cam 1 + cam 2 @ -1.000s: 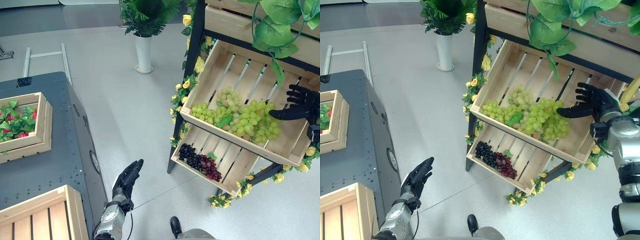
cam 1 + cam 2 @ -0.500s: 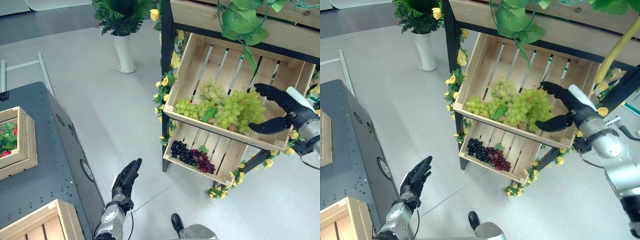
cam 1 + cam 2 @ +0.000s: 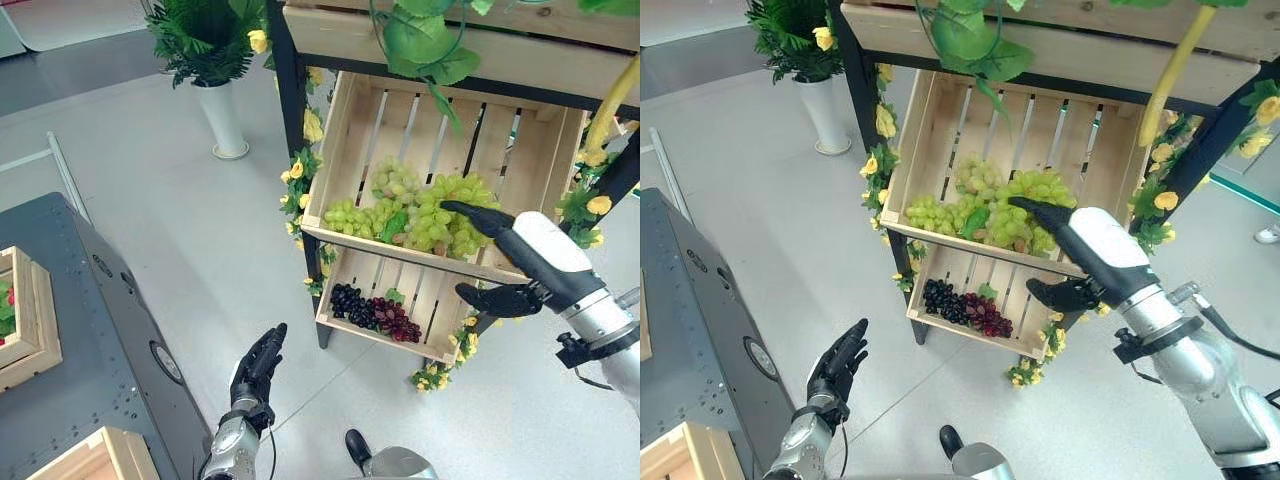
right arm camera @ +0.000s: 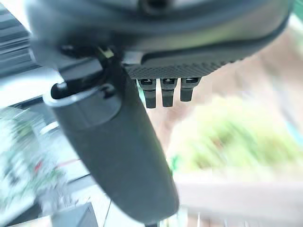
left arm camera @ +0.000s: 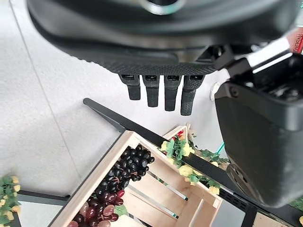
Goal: Pick up the fruits from the basket on one side to the basket on the other side
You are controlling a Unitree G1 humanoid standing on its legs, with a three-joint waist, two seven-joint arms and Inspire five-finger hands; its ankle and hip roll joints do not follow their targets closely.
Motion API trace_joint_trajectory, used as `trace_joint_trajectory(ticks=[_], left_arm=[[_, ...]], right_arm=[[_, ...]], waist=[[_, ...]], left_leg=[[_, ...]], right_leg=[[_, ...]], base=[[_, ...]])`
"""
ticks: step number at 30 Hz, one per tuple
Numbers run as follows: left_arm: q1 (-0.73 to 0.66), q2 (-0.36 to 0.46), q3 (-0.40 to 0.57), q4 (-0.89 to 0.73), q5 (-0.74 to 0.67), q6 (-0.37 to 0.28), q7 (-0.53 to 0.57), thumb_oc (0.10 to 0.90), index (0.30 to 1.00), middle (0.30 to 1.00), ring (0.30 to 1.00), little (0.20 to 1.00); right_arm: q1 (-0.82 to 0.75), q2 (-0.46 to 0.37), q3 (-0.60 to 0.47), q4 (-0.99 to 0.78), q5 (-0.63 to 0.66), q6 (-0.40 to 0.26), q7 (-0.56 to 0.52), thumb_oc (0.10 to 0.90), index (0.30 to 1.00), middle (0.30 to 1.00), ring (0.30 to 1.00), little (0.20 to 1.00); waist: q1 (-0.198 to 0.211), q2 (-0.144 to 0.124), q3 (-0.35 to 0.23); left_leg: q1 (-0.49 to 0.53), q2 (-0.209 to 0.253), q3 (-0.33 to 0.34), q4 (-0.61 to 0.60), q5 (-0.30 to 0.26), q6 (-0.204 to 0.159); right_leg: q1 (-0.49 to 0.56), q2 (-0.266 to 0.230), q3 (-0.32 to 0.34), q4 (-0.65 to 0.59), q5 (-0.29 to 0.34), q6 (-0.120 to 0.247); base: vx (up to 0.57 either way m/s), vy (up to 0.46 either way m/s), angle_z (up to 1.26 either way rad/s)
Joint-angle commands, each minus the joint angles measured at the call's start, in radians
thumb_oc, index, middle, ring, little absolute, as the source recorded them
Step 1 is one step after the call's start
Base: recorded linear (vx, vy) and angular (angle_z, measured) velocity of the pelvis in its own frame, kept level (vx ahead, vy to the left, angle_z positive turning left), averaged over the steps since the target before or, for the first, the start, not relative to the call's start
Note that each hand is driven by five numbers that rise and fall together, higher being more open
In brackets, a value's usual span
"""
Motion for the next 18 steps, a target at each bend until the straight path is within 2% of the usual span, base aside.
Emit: trace_joint_trajectory(ticks=[1,2,4,5,6,9,10,14,18], left_arm=[[-0.058,0.038,-0.026,-0.002,0.052,-0.124,-0.02,0.8,0.9,0.9,0.9,0.9],[-0.056,0.036,-0.032,0.004,0.052,-0.128,-0.022,0.8,0.9,0.9,0.9,0.9],[-0.055,0.029,-0.055,0.027,0.053,-0.13,-0.028,0.8,0.9,0.9,0.9,0.9],[-0.055,0.028,-0.059,0.032,0.055,-0.131,-0.031,0.8,0.9,0.9,0.9,0.9],[-0.056,0.025,-0.072,0.05,0.069,-0.129,-0.032,0.8,0.9,0.9,0.9,0.9],[-0.056,0.022,-0.089,0.073,0.09,-0.124,-0.024,0.8,0.9,0.9,0.9,0.9],[-0.056,0.019,-0.101,0.091,0.107,-0.118,-0.021,0.8,0.9,0.9,0.9,0.9],[-0.064,0.011,-0.121,0.126,0.148,-0.093,-0.004,0.8,0.9,0.9,0.9,0.9],[-0.062,0.003,-0.16,0.15,0.29,-0.026,0.042,0.8,0.9,0.9,0.9,0.9]], right_arm=[[-0.094,0.053,-0.051,-0.04,-0.069,-0.167,-0.159,0.8,0.9,0.9,0.9,0.9],[-0.097,0.063,-0.021,-0.039,-0.075,-0.172,-0.164,0.8,0.9,0.9,0.9,0.9],[-0.123,0.098,0.113,0.0,-0.098,-0.227,-0.187,0.8,0.9,0.9,0.9,0.9],[-0.128,0.104,0.141,0.014,-0.112,-0.231,-0.192,0.8,0.9,0.9,0.9,0.9],[-0.15,0.122,0.233,0.066,-0.107,-0.24,-0.193,0.8,0.9,0.9,0.9,0.9],[-0.173,0.149,0.326,0.132,-0.075,-0.244,-0.179,0.8,0.9,0.9,0.9,0.9],[-0.189,0.17,0.401,0.202,-0.107,-0.245,-0.211,0.8,0.9,0.9,0.9,0.9],[-0.227,0.222,0.53,0.329,-0.096,-0.211,-0.236,0.8,0.9,0.9,0.9,0.9],[-0.281,0.298,0.682,0.485,-0.106,-0.137,-0.23,0.8,0.9,0.9,0.9,0.9]], waist=[[0.059,-0.015,-0.051],[0.062,-0.015,-0.049],[0.078,-0.012,-0.045],[0.082,-0.012,-0.044],[0.093,-0.011,-0.044],[0.103,-0.011,-0.044],[0.114,-0.011,-0.045],[0.14,-0.018,-0.045],[0.185,-0.017,-0.042]], left_leg=[[-0.004,-0.037,-0.017,0.012,-0.113,0.052],[-0.004,-0.038,-0.019,0.013,-0.113,0.052],[-0.006,-0.041,-0.031,0.017,-0.114,0.052],[-0.006,-0.042,-0.033,0.018,-0.113,0.051],[-0.006,-0.043,-0.04,0.02,-0.113,0.051],[-0.003,-0.045,-0.05,0.019,-0.111,0.05],[-0.002,-0.045,-0.057,0.018,-0.108,0.049],[-0.014,-0.048,-0.062,0.016,-0.085,0.045],[-0.024,-0.054,-0.101,0.01,-0.079,0.04]], right_leg=[[0.062,0.042,0.013,0.003,-0.095,0.042],[0.063,0.041,0.011,0.003,-0.096,0.042],[0.065,0.036,0.001,0.003,-0.097,0.044],[0.066,0.035,-0.002,0.003,-0.098,0.044],[0.069,0.031,-0.011,0.003,-0.099,0.044],[0.074,0.026,-0.024,0.003,-0.101,0.043],[0.077,0.022,-0.035,0.003,-0.101,0.043],[0.07,0.011,-0.058,0.003,-0.088,0.035],[0.073,-0.001,-0.103,0.003,-0.094,0.034]], base=[[0.0,0.0,0.0],[0.0,0.0,0.0],[-0.03,-0.027,0.0],[-0.02,-0.031,0.05],[-0.01,-0.022,0.06],[0.01,-0.033,0.07],[0.02,-0.051,0.05],[-0.04,-0.099,0.14],[-0.01,-0.082,0.17]])
